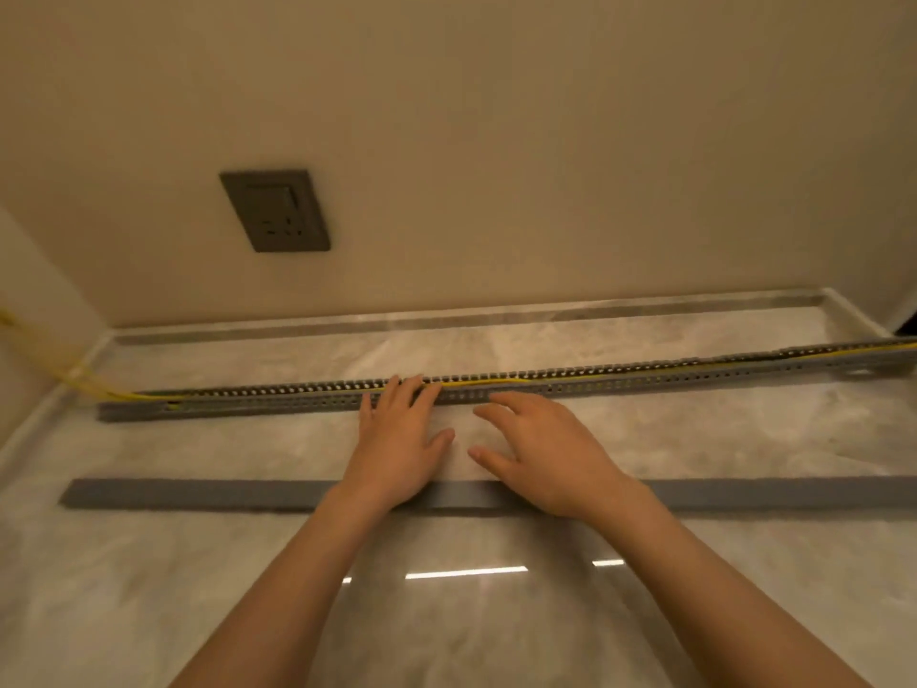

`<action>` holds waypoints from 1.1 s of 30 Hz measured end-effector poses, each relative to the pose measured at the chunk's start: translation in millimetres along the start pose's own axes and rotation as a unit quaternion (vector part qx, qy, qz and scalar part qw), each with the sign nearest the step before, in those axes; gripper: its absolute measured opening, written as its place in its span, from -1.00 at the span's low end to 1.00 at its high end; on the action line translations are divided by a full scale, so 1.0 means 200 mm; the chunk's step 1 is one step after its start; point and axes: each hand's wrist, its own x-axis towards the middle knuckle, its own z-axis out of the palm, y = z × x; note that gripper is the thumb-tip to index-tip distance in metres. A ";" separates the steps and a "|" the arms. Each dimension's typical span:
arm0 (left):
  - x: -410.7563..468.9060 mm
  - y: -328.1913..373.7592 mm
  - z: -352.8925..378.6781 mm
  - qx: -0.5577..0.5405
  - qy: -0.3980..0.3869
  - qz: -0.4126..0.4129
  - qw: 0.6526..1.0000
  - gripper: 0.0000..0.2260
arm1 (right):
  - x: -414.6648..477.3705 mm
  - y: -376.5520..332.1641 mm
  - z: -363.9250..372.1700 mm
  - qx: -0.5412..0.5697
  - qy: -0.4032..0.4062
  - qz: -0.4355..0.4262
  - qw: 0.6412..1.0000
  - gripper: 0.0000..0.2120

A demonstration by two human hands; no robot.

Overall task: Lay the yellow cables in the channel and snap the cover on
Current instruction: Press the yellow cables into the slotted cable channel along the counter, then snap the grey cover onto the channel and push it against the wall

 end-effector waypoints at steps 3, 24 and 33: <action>-0.04 -0.20 -0.07 0.020 -0.004 0.015 1.000 -0.47 | 0.07 -0.22 0.09 0.011 0.007 0.018 1.000 -0.52; -0.36 -1.12 -0.40 -0.076 0.071 0.066 0.992 -0.80 | 0.39 -0.88 0.39 -0.072 0.156 -0.130 0.977 -0.59; -0.45 -1.04 -0.58 -0.016 0.135 0.097 0.986 -0.70 | 0.38 -0.94 0.27 -0.054 0.212 -0.143 0.965 -0.57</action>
